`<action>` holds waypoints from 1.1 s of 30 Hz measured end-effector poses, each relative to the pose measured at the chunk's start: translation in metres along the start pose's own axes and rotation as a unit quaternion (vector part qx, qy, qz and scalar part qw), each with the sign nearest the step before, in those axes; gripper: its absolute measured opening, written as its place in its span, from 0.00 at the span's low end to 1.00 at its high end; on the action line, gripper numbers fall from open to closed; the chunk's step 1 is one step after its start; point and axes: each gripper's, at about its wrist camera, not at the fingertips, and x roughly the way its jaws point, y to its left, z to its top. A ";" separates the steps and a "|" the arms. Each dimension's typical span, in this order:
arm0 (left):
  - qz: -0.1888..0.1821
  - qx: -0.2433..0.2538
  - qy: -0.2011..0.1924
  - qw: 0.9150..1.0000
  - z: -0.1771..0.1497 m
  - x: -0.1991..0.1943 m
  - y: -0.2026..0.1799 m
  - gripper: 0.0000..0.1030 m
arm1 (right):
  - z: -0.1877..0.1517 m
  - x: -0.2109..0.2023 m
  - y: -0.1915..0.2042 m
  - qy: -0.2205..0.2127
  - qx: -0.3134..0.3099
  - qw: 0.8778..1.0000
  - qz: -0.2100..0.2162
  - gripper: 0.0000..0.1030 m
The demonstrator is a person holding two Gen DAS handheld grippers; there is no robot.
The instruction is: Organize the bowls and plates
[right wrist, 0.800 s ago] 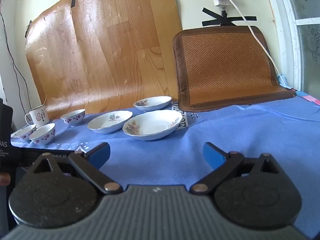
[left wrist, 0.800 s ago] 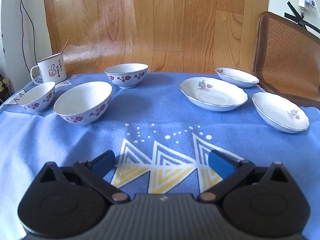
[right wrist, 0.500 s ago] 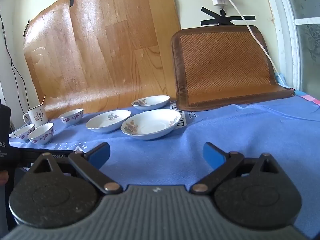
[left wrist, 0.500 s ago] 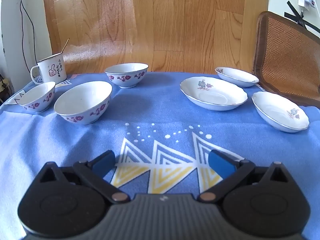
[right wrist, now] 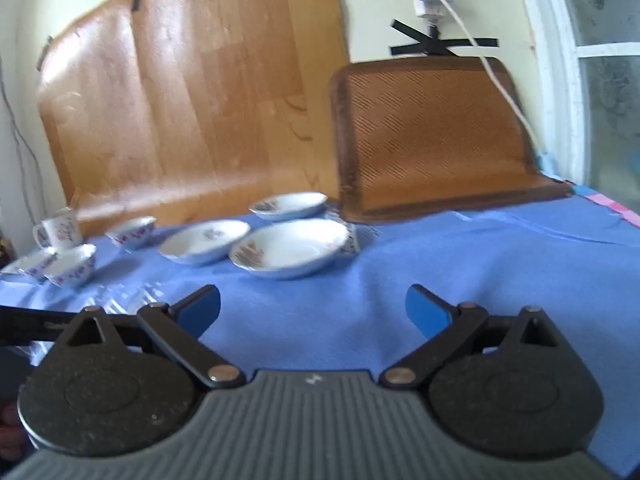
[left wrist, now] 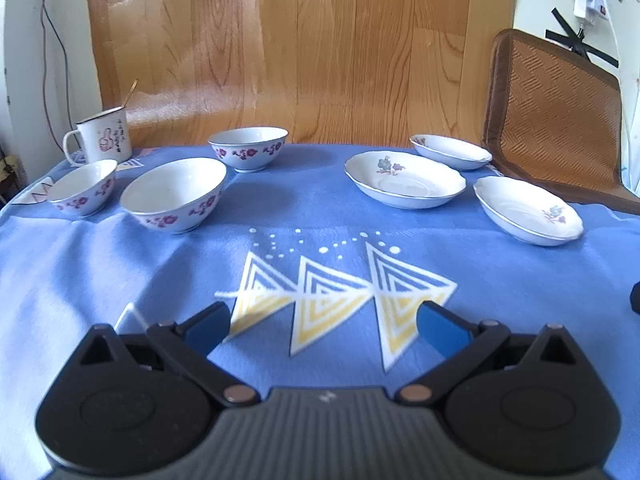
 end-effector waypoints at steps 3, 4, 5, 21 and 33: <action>0.003 -0.006 -0.006 1.000 -0.003 -0.009 -0.002 1.00 | -0.003 -0.009 -0.006 0.015 0.019 1.000 0.000 0.98; 0.004 -0.005 -0.008 1.000 -0.003 -0.011 -0.004 1.00 | -0.003 -0.011 -0.008 0.019 0.021 1.000 -0.001 0.98; 0.005 -0.002 -0.009 1.000 -0.003 -0.013 -0.006 1.00 | -0.003 -0.013 -0.009 0.021 0.021 1.000 -0.006 0.98; -0.004 0.016 -0.002 1.000 -0.009 -0.021 -0.019 1.00 | 0.002 -0.029 0.000 0.008 0.012 1.000 0.007 0.98; -0.001 0.014 0.023 1.000 -0.014 -0.011 -0.020 1.00 | -0.002 -0.028 0.005 0.013 0.001 1.000 0.009 0.98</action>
